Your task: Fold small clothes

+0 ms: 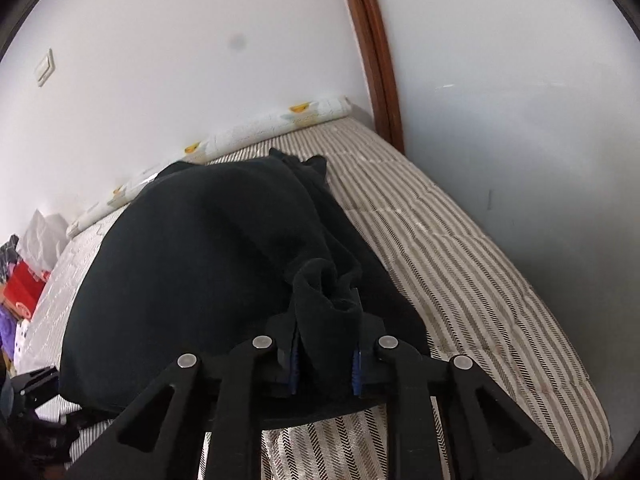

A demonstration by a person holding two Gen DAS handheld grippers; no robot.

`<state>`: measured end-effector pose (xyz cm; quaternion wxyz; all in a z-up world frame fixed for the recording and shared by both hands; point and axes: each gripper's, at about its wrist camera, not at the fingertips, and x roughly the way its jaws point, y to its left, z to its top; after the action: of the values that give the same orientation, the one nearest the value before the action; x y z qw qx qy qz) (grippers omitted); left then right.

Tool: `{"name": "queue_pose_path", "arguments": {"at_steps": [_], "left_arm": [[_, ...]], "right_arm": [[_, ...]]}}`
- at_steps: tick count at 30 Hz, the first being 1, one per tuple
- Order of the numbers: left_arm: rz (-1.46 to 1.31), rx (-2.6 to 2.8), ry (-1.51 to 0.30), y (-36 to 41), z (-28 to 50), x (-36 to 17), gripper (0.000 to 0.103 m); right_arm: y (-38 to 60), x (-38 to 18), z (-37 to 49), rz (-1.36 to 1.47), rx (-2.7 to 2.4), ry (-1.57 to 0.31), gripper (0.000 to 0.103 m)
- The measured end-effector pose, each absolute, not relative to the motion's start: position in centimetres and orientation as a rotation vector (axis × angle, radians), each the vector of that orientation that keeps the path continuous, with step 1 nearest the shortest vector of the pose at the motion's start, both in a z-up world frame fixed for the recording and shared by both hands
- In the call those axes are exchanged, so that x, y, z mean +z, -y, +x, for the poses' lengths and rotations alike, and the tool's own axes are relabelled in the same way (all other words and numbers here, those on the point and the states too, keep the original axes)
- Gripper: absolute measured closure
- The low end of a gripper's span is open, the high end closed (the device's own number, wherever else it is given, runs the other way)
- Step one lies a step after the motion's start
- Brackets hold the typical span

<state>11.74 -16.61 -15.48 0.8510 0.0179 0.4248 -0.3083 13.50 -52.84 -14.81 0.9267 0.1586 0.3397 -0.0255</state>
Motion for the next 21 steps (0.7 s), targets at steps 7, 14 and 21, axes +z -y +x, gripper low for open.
{"name": "queue_pose_path", "arguments": {"at_steps": [7,14,21], "left_arm": [[-0.031,-0.613,-0.864,13.1,12.9,-14.6,0.085],[-0.111,-0.486,-0.841,4.4,13.8,-14.0,0.089],[-0.159,-0.326,-0.827,-5.1,12.6,-14.2,0.090]], "right_arm": [[51.3,-14.7,14.7,0.374,-0.011,-0.700,0.088],[43.8,-14.3,17.1,0.362,0.080,-0.723,0.089],[34.2,-13.5,19.6,0.332,0.222,-0.751,0.089]]}}
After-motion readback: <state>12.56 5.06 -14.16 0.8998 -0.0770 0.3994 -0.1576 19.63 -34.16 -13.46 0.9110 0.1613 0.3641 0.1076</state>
